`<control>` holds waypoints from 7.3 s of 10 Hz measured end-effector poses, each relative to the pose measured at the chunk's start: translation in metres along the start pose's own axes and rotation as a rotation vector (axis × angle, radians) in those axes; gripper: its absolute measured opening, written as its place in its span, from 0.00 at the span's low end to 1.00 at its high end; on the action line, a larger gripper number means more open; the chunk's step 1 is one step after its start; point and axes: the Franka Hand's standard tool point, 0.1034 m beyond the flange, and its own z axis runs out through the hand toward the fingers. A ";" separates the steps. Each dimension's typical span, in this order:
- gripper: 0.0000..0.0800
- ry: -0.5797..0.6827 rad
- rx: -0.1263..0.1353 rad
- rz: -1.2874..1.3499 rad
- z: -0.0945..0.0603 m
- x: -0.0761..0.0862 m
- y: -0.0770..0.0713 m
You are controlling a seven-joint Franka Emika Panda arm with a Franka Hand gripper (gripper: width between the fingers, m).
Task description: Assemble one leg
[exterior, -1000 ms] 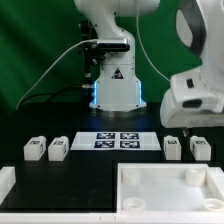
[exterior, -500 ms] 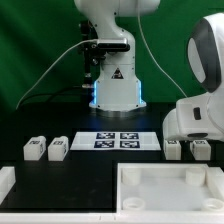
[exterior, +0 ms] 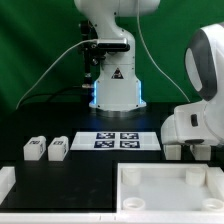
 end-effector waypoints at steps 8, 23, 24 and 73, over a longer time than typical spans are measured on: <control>0.36 0.002 -0.005 -0.006 0.011 0.001 0.001; 0.36 0.474 0.009 -0.107 -0.172 -0.030 0.042; 0.36 0.548 0.010 -0.105 -0.169 -0.029 0.042; 0.81 1.503 -0.002 -0.188 -0.212 0.095 0.066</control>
Offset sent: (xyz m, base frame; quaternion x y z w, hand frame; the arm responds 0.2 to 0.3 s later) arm 0.0000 0.0000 0.0000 0.0000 0.0000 0.0000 1.0000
